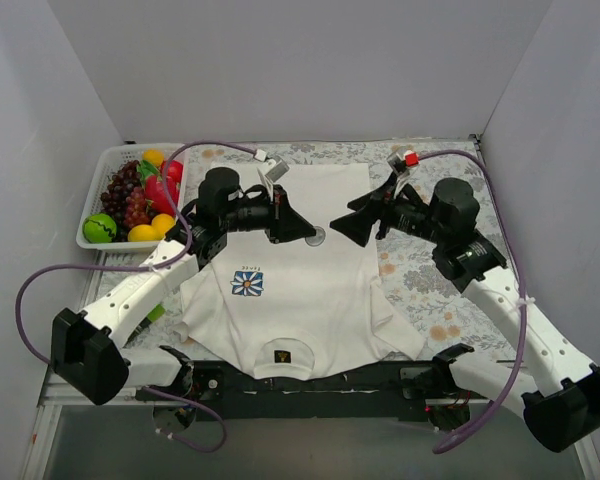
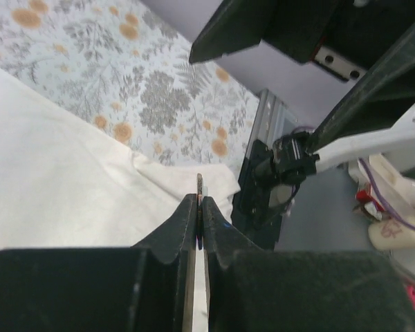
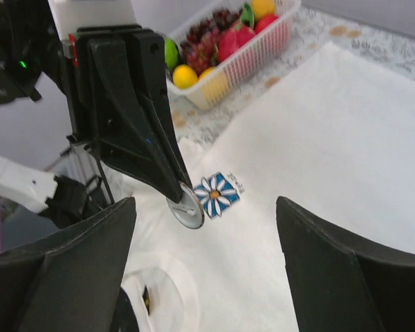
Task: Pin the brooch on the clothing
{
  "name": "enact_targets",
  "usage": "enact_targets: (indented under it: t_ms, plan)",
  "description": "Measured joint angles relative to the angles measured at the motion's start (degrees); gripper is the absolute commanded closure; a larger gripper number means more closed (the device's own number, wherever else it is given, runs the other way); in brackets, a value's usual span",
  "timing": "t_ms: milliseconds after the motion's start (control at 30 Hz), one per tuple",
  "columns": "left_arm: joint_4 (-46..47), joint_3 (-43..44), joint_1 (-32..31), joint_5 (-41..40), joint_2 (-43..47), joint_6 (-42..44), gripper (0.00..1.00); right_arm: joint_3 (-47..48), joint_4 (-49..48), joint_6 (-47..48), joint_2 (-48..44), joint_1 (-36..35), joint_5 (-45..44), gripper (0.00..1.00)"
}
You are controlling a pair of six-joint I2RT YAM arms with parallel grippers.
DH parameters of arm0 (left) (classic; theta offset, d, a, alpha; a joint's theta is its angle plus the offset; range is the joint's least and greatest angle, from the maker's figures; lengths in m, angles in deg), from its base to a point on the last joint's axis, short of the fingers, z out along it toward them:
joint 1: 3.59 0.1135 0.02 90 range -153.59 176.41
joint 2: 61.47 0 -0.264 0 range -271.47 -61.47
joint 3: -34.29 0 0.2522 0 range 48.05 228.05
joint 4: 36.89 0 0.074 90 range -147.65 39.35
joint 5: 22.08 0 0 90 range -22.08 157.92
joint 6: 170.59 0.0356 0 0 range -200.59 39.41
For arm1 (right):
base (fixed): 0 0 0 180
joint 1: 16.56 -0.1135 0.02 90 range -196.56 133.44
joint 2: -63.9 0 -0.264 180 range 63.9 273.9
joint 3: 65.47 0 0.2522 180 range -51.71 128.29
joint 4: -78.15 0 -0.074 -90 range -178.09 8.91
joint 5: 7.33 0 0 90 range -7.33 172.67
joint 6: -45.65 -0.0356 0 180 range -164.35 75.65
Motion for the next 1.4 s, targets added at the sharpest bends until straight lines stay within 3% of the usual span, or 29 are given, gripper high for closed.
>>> enact_targets:
  t_ms: [267, 433, 567, 667, 867, 900, 967, 1100, 1200, 1233, 1267, 1333, 1400]
  plan:
    - [29.2, -16.5, 0.0, -11.1, 11.1, -19.6, 1.00, -12.4, -23.7, -18.4, -1.4, 0.2, -0.6, 0.13]
    - [41.1, -20.5, 0.0, -14.8, 11.0, -27.7, 1.00, -16.4, -31.9, -26.0, -0.6, 0.2, -0.2, 0.27]
    - [45.0, -20.5, 0.0, -15.5, 10.1, -29.9, 1.00, -16.9, -39.5, -29.8, 1.3, 0.2, 1.1, 0.45]
    - [46.6, -20.3, 0.0, -15.5, 9.7, -30.4, 1.00, -17.7, -44.9, -32.5, 3.1, 0.0, 2.3, 0.51]
    - [47.4, -19.8, 0.0, -15.3, 8.8, -30.5, 1.00, -17.9, -49.7, -35.0, 6.2, -0.8, 3.4, 0.53]
    - [47.4, -19.7, 0.0, -15.2, 8.6, -30.4, 1.00, -17.9, -50.3, -35.2, 6.4, -1.0, 3.4, 0.62]
    - [47.4, -19.7, 0.0, -15.0, 8.3, -30.4, 1.00, -17.9, -51.6, -35.7, 6.8, -1.1, 3.7, 0.66]
    - [47.4, -19.6, 0.0, -14.2, 7.9, -30.4, 1.00, -17.9, -53.5, -36.3, 8.0, -1.4, 4.3, 0.99]
    - [46.8, -19.4, 0.1, -13.9, 7.6, -29.8, 1.00, -17.8, -54.9, -37.7, 9.4, -1.5, 5.2, 0.99]
    - [46.2, -19.3, 0.1, -13.8, 7.6, -29.5, 0.97, -17.8, -55.2, -37.8, 9.7, -1.4, 5.4, 0.99]
    - [45.7, -19.1, 0.2, -13.6, 7.6, -29.1, 0.82, -17.8, -55.2, -37.8, 9.9, -1.4, 5.5, 0.99]
    - [44.2, -18.2, 0.3, -13.0, 7.6, -28.1, 0.64, -17.8, -55.1, -37.6, 9.9, -1.4, 5.5, 0.99]
    - [41.7, -16.9, 0.3, -12.2, 7.6, -26.5, 0.52, -17.4, -53.8, -35.7, 9.7, -1.5, 5.9, 0.99]
